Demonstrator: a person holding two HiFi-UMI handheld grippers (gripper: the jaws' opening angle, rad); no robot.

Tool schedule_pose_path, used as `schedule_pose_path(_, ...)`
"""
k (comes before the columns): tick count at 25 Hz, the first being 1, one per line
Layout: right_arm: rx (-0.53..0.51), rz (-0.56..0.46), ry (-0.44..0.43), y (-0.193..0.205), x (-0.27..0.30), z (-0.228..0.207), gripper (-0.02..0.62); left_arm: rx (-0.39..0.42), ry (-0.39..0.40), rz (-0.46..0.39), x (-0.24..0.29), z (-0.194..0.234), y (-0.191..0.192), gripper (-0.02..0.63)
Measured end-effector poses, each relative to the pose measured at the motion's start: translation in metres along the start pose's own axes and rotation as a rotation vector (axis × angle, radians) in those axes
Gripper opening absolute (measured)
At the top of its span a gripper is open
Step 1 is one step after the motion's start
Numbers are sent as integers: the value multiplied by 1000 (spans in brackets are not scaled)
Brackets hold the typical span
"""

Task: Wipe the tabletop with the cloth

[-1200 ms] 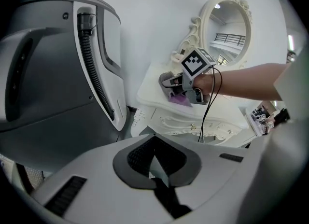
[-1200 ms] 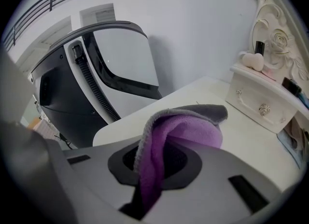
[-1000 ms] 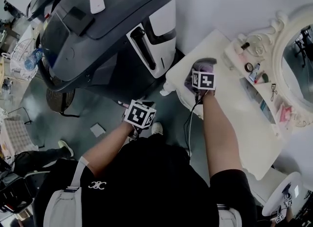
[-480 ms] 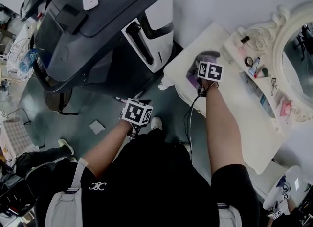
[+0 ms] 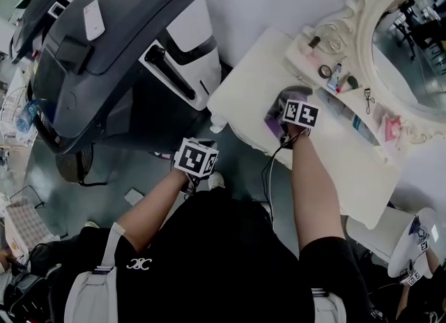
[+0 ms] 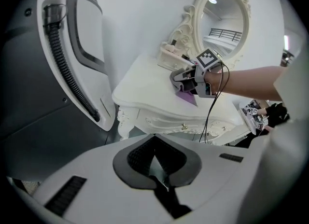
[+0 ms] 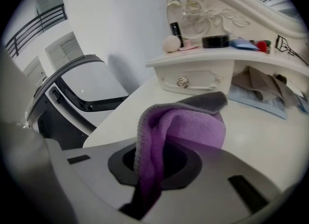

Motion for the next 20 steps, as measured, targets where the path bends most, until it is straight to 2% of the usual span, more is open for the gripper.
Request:
schedule_pose_path(7, 89, -20, 26, 30, -38, -59, 41, 67, 22, 0, 10, -47, -20, 4)
schedule_pose_path(20, 199, -65, 91, 79, -111, -175, 41, 150, 25, 35, 35, -136, -21, 4)
Point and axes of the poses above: the fingertips, and each gripper's own axes: x forward along the fingers, z to its left, y out of its underside, the point moved 5 cm from there along -x, backward along the fingers, and after that the axes turned 8 degrees about z, right-handed, at the moved point
